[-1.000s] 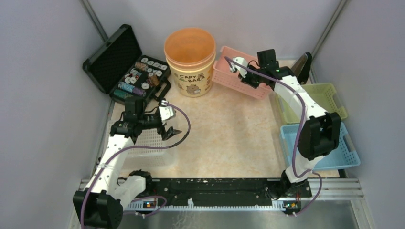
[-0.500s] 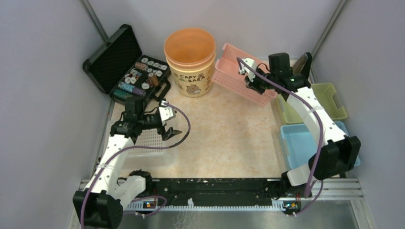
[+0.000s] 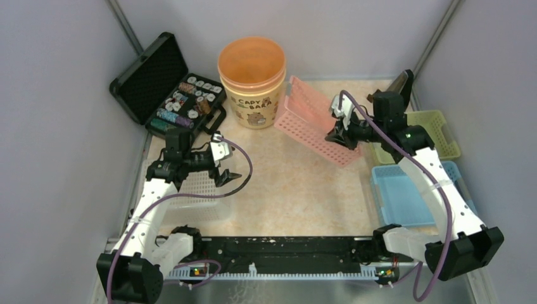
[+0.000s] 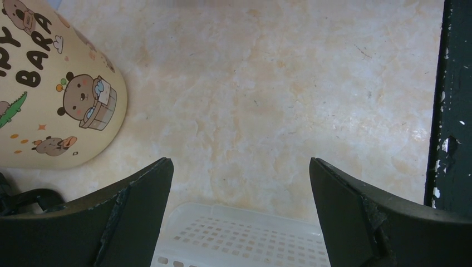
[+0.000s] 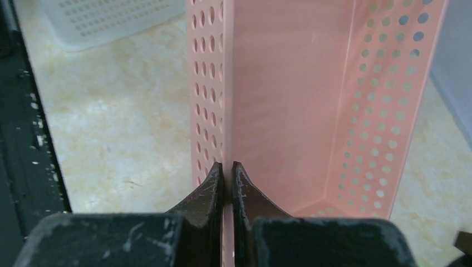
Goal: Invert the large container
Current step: Turn the container upside down at the center of the board.
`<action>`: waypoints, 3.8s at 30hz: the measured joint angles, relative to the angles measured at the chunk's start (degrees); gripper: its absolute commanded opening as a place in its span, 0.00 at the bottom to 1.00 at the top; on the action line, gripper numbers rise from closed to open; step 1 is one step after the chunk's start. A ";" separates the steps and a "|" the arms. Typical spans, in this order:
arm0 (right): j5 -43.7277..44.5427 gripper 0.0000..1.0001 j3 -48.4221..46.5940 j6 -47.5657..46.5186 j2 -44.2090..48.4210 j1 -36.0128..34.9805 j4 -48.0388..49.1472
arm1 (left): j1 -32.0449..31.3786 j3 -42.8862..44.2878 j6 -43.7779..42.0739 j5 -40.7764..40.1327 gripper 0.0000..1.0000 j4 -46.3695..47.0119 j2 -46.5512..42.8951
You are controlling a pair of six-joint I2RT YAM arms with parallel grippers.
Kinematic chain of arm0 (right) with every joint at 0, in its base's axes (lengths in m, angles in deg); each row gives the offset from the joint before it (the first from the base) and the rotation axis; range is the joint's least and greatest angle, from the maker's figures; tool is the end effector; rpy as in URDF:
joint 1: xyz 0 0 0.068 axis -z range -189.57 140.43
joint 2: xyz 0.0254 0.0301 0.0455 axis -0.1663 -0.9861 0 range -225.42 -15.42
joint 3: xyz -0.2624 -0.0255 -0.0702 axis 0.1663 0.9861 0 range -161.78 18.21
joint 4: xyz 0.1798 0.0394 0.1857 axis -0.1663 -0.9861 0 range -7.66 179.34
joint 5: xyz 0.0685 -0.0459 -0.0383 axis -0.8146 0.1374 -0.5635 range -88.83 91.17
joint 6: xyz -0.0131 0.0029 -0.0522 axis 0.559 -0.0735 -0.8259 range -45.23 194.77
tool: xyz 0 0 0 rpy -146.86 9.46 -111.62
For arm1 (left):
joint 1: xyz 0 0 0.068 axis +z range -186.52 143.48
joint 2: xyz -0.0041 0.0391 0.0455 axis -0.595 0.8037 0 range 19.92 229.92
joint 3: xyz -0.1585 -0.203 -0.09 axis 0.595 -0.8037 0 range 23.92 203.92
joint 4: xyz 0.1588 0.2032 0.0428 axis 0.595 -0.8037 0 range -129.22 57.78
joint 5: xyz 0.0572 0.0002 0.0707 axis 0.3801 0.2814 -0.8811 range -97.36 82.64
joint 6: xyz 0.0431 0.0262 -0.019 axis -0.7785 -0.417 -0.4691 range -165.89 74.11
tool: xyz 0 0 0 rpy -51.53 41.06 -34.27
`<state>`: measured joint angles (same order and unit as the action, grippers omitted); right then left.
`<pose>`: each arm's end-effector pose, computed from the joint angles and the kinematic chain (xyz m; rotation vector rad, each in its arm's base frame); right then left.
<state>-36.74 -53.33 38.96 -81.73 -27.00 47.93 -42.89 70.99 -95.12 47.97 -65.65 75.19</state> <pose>0.2176 0.0912 0.3772 -1.2487 1.6869 0.5335 0.1865 -0.0503 0.2923 1.3227 1.5186 -0.6349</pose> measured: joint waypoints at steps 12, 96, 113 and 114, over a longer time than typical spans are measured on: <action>-10.73 0.00 5.55 5.51 0.70 -0.02 -0.90 | 0.00 0.00 0.00 0.76 0.99 -0.02 0.00; -21.68 0.00 -6.58 -16.22 -12.68 -5.84 -38.36 | -16.81 18.64 -19.85 10.43 0.48 -15.78 20.65; -22.86 0.00 -12.15 -19.67 -16.48 -5.40 -43.15 | -17.31 11.63 -19.10 9.99 0.09 -11.39 20.22; -22.88 0.00 -12.15 -19.65 -16.70 -5.33 -43.47 | -17.35 10.99 -18.27 9.92 0.04 -10.16 19.98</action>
<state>-59.62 -65.49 19.31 -98.43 -32.34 4.46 -60.24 81.98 -113.39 57.89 -75.82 95.16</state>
